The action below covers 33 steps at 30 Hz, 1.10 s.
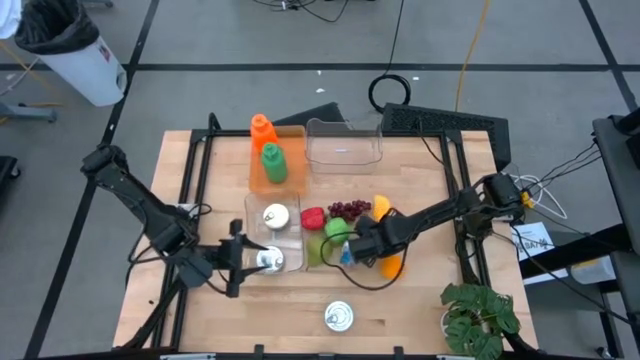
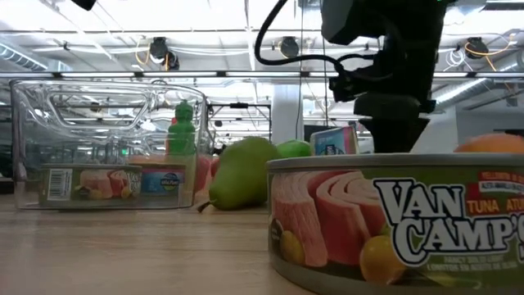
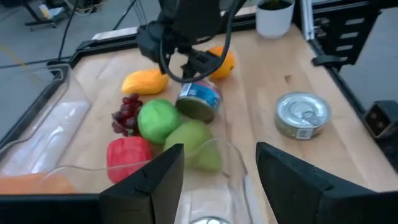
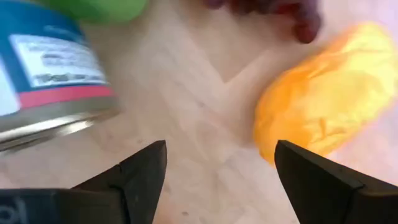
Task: Pick & Place Food Item
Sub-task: Put the orange into the top transparent bin
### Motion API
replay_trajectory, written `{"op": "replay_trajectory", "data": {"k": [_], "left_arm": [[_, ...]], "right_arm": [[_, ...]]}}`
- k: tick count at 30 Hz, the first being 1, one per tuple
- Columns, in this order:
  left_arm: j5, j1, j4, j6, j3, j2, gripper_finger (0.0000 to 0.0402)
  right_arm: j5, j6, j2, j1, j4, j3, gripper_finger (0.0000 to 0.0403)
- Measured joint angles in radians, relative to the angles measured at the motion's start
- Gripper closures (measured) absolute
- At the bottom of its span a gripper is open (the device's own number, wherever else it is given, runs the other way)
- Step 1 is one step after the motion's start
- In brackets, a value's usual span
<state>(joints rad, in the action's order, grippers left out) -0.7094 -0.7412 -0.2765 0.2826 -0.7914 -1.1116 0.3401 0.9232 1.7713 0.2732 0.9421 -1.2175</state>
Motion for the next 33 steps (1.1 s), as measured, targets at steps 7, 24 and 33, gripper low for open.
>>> {"op": "replay_trajectory", "data": {"k": [7, 24, 33], "left_arm": [[0.000, 0.021, -0.013, 0.031, 0.000, -0.001, 0.0188], [0.001, 0.052, -0.009, 0.060, 0.000, -0.001, 0.0188], [0.001, 0.081, -0.006, 0.094, -0.001, -0.001, 0.0188]], "right_arm": [[0.091, -0.040, -0.093, 0.050, 0.021, 0.000, 0.0120], [-0.014, -0.818, -0.213, 0.136, -0.605, 0.225, 0.0120], [-0.185, -0.577, -0.312, 0.214, -0.504, 0.203, 0.0119]]}}
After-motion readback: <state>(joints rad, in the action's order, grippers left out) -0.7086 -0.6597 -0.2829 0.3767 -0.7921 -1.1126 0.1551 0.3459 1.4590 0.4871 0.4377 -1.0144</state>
